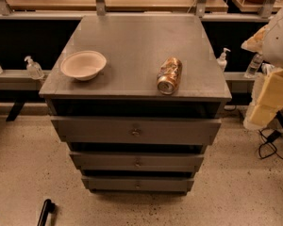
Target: Open top drawer
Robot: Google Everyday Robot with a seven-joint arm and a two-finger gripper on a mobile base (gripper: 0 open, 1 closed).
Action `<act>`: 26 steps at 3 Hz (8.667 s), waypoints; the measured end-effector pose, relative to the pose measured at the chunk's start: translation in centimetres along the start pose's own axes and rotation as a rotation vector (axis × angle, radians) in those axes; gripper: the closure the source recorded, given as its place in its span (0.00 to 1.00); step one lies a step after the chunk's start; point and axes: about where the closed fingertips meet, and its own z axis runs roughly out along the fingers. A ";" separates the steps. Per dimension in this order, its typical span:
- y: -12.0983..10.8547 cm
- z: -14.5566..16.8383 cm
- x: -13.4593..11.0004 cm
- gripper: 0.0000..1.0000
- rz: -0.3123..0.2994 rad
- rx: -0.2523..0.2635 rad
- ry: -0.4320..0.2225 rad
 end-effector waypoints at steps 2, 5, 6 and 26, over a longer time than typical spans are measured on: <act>5.7 11.0 1.9 0.00 -0.081 0.011 -0.112; 7.1 15.0 1.2 0.00 -0.105 0.070 -0.119; 8.9 19.4 0.7 0.00 -0.137 0.102 -0.170; 0.8 35.5 -1.0 1.00 -0.257 0.008 -0.213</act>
Offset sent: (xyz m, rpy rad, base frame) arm -0.0087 0.0206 -0.1910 0.1662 -0.1387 0.1514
